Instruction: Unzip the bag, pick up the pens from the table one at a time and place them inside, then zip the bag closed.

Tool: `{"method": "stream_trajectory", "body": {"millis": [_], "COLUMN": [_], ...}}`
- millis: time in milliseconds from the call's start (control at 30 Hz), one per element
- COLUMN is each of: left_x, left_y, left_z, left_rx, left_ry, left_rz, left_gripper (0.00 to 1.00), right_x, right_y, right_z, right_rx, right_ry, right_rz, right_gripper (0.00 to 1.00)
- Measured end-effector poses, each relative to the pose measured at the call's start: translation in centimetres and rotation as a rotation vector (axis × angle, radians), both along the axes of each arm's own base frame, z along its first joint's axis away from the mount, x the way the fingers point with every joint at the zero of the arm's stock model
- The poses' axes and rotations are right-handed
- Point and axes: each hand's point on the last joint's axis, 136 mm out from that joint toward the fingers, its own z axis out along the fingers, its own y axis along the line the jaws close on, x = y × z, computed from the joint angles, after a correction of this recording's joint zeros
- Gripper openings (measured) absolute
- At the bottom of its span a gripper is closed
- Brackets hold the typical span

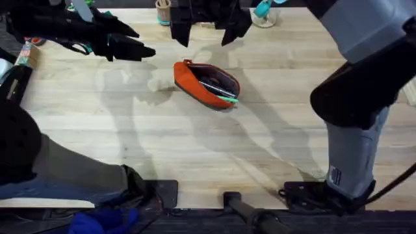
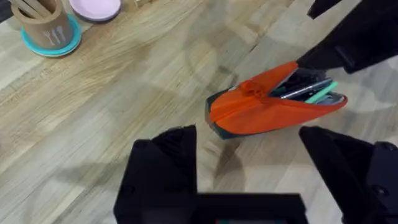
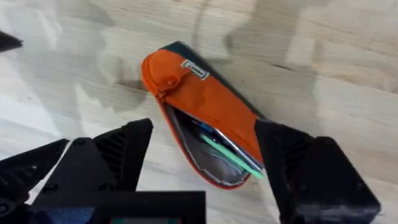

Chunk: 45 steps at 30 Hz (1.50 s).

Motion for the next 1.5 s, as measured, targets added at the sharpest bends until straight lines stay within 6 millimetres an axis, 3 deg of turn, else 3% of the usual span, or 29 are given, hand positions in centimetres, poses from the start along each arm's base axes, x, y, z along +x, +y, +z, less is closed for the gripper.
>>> {"method": "stream_trajectory", "body": {"millis": [1033,1500], "left_x": [0.0,0.0], "left_y": [0.0,0.0], "left_z": [0.0,0.0], "left_rx": [0.000,0.000], "left_ry": [0.000,0.000], "left_rz": [0.000,0.000], "left_gripper": [0.993,0.992], "right_x": [0.7,1.6], "right_y": [3.4,5.2], "right_z": [0.9,-3.5], "right_rx": [0.103,0.109], "right_ry": [-0.063,0.007], "right_rz": [-0.031,-0.036], "right_gripper": [0.995,0.995]}}
